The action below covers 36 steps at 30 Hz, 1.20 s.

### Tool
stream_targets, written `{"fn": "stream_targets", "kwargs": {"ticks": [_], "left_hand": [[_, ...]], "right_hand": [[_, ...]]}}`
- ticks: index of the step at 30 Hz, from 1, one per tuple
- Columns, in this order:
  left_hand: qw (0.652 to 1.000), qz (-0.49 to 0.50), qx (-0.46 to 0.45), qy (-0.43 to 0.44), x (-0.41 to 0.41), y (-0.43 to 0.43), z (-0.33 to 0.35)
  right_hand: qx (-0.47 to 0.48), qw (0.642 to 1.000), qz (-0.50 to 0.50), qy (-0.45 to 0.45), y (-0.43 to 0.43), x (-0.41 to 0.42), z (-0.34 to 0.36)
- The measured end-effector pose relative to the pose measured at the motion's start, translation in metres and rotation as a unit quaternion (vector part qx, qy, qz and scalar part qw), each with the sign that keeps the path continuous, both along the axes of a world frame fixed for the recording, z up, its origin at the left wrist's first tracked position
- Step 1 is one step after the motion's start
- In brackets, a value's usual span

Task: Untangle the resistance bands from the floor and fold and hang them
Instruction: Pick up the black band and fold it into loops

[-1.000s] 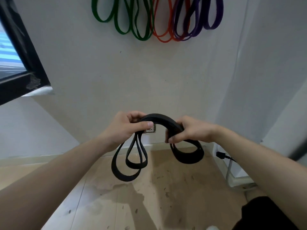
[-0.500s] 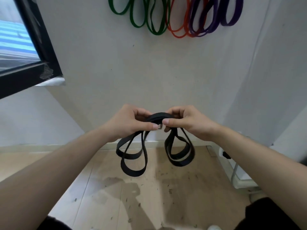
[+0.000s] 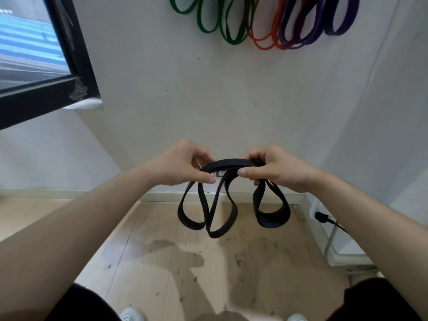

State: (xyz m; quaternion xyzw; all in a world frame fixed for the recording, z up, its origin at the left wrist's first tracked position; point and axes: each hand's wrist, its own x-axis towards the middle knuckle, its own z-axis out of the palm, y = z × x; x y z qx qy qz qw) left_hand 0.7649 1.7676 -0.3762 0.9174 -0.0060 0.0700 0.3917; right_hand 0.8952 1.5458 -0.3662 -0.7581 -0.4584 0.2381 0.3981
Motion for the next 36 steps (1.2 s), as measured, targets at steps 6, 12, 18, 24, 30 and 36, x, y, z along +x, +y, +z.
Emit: {"fn": "stream_targets", "kwargs": {"ticks": [6, 12, 18, 24, 30, 36], "left_hand": [[0.995, -0.004, -0.096, 0.003, 0.002, -0.014, -0.020], [0.971, 0.013, -0.235, -0.038, 0.009, -0.027, -0.027], [0.939, 0.058, -0.323, -0.101, 0.008, -0.030, -0.009], [0.885, 0.137, -0.412, -0.166, 0.009, -0.026, 0.016], [0.869, 0.179, -0.412, -0.206, 0.014, -0.006, 0.054], [0.866, 0.193, -0.391, -0.244, 0.025, 0.040, 0.119]], "right_hand": [[0.085, 0.990, -0.005, 0.114, 0.000, -0.004, 0.000], [0.159, 0.966, -0.022, 0.200, 0.006, -0.007, 0.008], [0.219, 0.942, -0.051, 0.248, 0.009, -0.004, 0.020], [0.243, 0.939, -0.104, 0.219, 0.015, -0.001, 0.034], [0.228, 0.963, -0.123, 0.071, 0.043, -0.001, 0.071], [0.160, 0.979, -0.086, -0.092, 0.081, 0.007, 0.138]]}}
